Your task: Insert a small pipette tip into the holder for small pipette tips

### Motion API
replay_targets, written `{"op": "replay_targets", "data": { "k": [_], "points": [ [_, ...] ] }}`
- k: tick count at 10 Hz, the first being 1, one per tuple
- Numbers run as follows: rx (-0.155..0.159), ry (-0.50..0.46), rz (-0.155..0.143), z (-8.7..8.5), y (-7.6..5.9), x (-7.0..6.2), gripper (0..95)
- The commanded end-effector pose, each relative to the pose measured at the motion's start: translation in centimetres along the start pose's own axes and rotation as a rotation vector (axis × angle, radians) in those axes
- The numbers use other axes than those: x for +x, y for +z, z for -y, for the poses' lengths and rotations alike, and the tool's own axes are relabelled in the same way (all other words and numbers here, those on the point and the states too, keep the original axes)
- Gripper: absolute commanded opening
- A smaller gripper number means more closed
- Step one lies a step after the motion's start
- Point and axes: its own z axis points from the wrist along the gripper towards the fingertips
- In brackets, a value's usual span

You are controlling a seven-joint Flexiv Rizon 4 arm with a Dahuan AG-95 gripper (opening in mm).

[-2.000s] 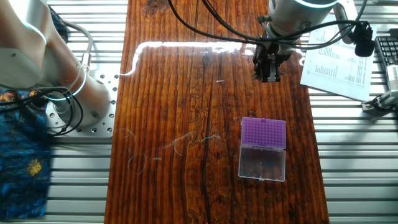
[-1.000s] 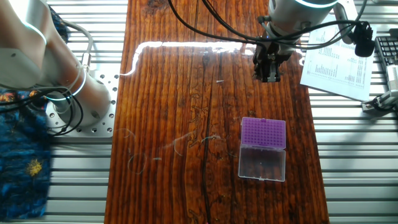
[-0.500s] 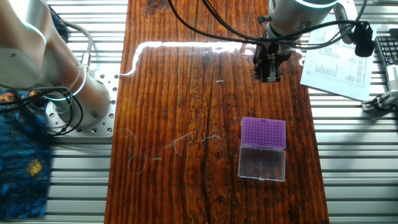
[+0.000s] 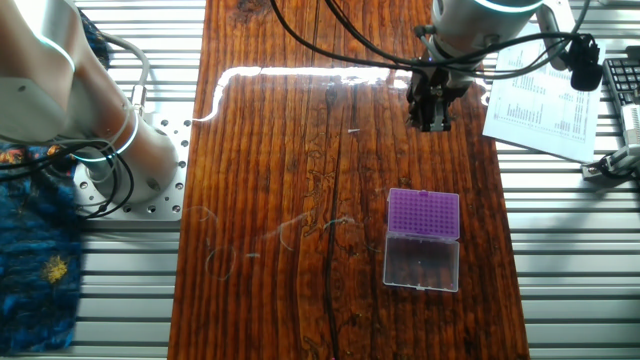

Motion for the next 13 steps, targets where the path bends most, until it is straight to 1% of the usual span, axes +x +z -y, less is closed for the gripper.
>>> {"op": "replay_targets", "data": {
  "k": [1,3,5,6,8,10,12,13],
  "points": [
    [0.0,-0.003,-0.004,0.0,0.0,0.0,0.0],
    [-0.001,-0.003,-0.008,-0.4,0.2,-0.2,0.0],
    [0.002,0.0,-0.02,-1.4,0.8,-0.4,0.0],
    [0.009,-0.005,-0.031,-1.9,1.3,-0.3,0.0],
    [0.0,-0.012,-0.042,-2.1,2.2,0.5,0.0],
    [-0.002,0.004,-0.044,-3.1,3.5,1.5,0.0],
    [-0.002,0.022,-0.045,-4.7,4.4,1.4,0.0],
    [-0.001,0.023,-0.045,-5.1,4.6,1.4,0.0]
  ]
}}
